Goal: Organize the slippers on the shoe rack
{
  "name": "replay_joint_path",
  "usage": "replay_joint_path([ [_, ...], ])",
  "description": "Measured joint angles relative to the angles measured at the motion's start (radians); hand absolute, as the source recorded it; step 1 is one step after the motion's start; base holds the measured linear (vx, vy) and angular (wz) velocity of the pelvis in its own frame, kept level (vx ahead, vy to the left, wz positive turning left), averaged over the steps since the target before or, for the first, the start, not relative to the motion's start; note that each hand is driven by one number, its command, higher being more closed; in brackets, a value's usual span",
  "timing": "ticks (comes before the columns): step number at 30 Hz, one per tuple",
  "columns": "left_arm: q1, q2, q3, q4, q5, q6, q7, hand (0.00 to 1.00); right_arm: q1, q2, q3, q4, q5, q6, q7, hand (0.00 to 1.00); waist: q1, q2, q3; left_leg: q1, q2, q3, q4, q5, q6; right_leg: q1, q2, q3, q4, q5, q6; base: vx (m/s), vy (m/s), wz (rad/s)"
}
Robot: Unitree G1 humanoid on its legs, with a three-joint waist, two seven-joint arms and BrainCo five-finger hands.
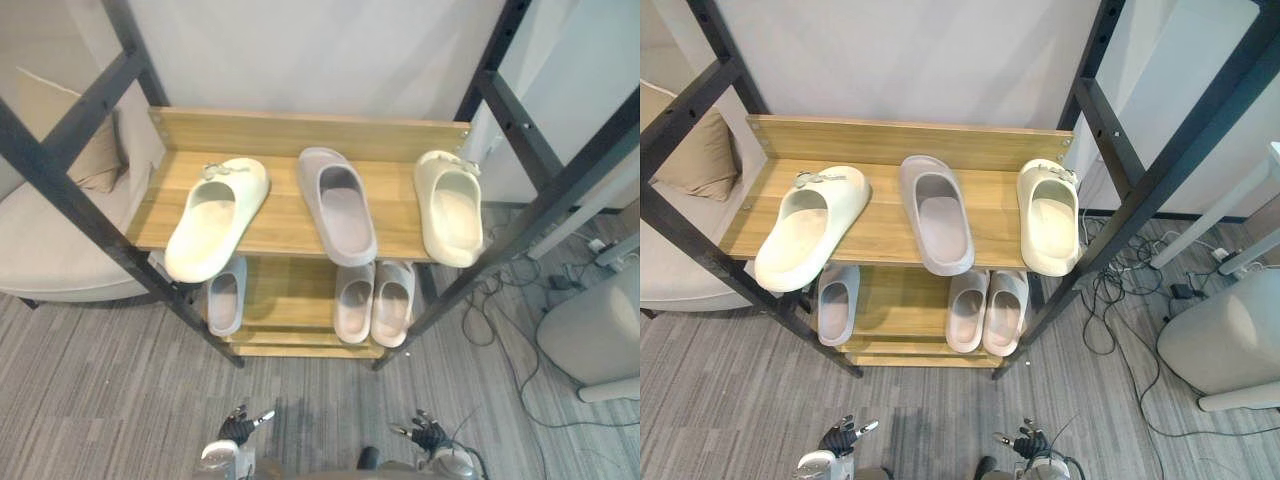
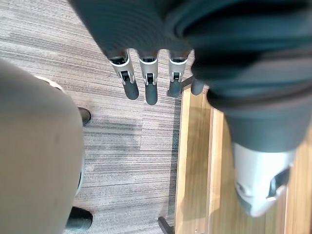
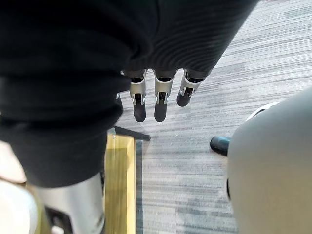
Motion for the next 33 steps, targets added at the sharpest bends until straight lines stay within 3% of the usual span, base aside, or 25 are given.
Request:
replay_joint_path([
  [2, 0.0, 0.001, 0.0, 0.0, 0.0, 0.0, 0.001, 0.0, 0.016, -0.001, 0.031, -0.065, -0.001, 0.001, -0.005, 0.0, 0.0, -0.003, -0.001, 0.0, -0.011, 0.0, 0.002, 0.003, 0.005, 0.001, -0.011, 0.003, -0.001, 0.007, 0.006, -0.08, 0.081, 0.0],
  [6, 0.0, 0.005, -0.002, 0.0, 0.001, 0.0, 0.003, 0.0, 0.094, -0.003, 0.109, -0.355, -0.039, -0.001, -0.007, 0.0, -0.002, -0.011, -0.006, -0.001, -0.013, 0.0, 0.003, 0.005, 0.008, -0.003, -0.01, 0.017, -0.009, 0.024, 0.001, -0.1, 0.021, -0.06],
  [13, 0.003, 0.01, -0.02, -0.004, 0.001, -0.001, 0.009, 0.0, 0.197, -0.025, 0.106, -0.764, -0.106, -0.019, -0.008, 0.0, -0.003, -0.016, -0.01, 0.01, -0.011, 0.012, -0.021, 0.02, 0.017, -0.022, -0.004, 0.052, -0.012, 0.054, -0.005, -0.12, -0.011, -0.13],
  [18, 0.017, 0.024, -0.045, -0.005, 0.002, -0.004, 0.01, 0.0, 0.282, -0.027, 0.107, -1.013, -0.16, -0.037, -0.004, 0.0, -0.025, -0.026, -0.018, 0.02, -0.013, 0.02, -0.035, 0.028, 0.016, -0.02, -0.005, 0.067, -0.017, 0.064, -0.007, -0.09, -0.012, -0.08],
  [26, 0.02, 0.025, -0.057, -0.004, 0.013, -0.019, 0.007, 0.0, 0.274, -0.042, 0.109, -1.216, -0.218, -0.071, -0.006, 0.0, -0.026, -0.025, -0.019, 0.052, -0.016, 0.041, -0.065, 0.039, 0.015, -0.017, -0.004, 0.089, -0.014, 0.069, -0.004, -0.01, -0.01, -0.08],
  [33, 0.019, 0.027, -0.061, -0.001, 0.039, -0.024, -0.002, 0.0, 0.138, -0.154, 0.104, -1.359, -0.235, -0.1, -0.019, 0.0, -0.026, -0.022, -0.017, 0.051, -0.023, 0.028, -0.065, 0.041, 0.018, -0.017, -0.008, 0.078, -0.012, 0.069, -0.001, 0.03, -0.003, 0.05],
])
